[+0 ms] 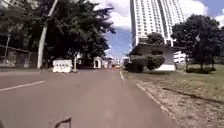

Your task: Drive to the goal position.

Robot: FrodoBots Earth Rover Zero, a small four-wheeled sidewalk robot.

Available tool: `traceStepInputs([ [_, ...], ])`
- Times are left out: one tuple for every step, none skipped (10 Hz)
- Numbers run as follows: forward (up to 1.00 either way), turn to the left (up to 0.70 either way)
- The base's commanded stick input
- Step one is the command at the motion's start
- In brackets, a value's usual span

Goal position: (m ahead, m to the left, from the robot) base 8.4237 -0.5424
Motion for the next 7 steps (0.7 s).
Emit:
traceStepInputs([
  [0.70, 0.00],
  [0.70, 0.00],
  [0.70, 0.00],
  [0.70, 0.00],
  [0.70, -0.03],
  [0.70, -0.33],
  [0.70, -0.34],
])
